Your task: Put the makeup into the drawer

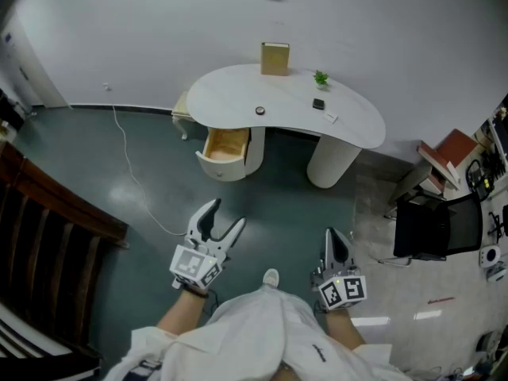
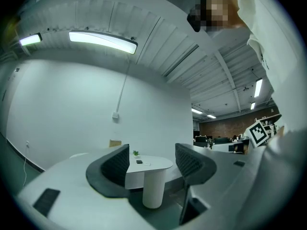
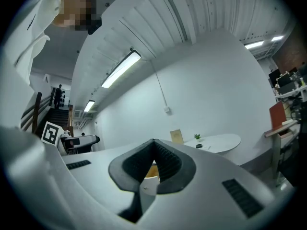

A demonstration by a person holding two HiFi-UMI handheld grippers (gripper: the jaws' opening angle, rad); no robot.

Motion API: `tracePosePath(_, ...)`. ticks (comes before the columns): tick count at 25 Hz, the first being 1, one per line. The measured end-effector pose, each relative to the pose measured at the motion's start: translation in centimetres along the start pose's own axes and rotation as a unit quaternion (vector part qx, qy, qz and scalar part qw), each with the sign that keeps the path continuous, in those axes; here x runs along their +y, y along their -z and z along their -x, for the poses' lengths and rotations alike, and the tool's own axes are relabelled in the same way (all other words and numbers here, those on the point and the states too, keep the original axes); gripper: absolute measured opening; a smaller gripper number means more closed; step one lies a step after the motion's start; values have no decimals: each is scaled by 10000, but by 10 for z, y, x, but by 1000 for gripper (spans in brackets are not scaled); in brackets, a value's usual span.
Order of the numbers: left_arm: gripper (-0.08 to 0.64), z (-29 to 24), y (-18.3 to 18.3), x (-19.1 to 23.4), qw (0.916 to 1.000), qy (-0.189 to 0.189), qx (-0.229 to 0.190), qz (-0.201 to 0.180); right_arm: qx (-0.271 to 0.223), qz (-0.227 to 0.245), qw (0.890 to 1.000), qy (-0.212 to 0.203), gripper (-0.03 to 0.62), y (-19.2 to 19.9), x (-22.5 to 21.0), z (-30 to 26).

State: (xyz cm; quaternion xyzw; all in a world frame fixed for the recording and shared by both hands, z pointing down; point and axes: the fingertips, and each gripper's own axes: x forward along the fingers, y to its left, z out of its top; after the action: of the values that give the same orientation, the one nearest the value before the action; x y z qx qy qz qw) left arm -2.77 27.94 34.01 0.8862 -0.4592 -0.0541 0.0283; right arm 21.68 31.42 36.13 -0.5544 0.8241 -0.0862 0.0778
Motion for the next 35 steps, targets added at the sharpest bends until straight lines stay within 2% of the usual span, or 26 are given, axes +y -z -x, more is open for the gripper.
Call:
tracePosePath(9,298,-74,3,6,9999,-97,-29,-49,18,-49,9997,-235,17,-12,-49,-56)
tracePosePath(18,297,-121,12,10,9999,-84,11,-127,43,-112,9993,-354,17,-11,-75,-96)
tracePosePath(26,298,-169,15,49,10000,-47,23,-69,59,-147,9992,-359,17,-8,-91,-151)
tracePosePath(35,296,-246,14,117,9999,137,38,-43,0,-125,9996,-249,17,-11,-112,-248)
